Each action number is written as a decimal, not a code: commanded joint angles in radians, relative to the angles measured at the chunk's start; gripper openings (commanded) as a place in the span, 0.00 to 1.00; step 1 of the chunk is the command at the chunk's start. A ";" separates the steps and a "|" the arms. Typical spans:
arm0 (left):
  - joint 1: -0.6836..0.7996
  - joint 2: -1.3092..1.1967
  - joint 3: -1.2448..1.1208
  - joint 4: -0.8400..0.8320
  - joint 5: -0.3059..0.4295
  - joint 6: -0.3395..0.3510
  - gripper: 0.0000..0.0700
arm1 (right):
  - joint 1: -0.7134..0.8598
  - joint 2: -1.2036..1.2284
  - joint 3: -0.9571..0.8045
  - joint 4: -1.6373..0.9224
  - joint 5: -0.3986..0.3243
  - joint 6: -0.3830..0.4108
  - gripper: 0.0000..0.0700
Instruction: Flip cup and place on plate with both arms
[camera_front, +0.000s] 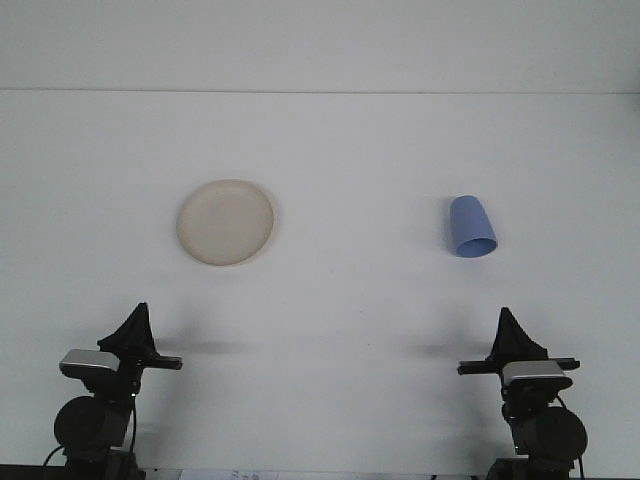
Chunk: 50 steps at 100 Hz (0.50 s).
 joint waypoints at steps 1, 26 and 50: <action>0.001 -0.001 -0.019 0.010 0.006 0.007 0.02 | 0.000 -0.001 -0.002 0.032 0.003 0.007 0.00; 0.001 -0.001 -0.019 0.010 0.006 0.008 0.02 | 0.000 0.021 0.105 -0.029 0.003 0.025 0.00; 0.001 -0.001 -0.019 0.010 0.006 0.008 0.02 | 0.000 0.246 0.417 -0.311 0.003 0.080 0.00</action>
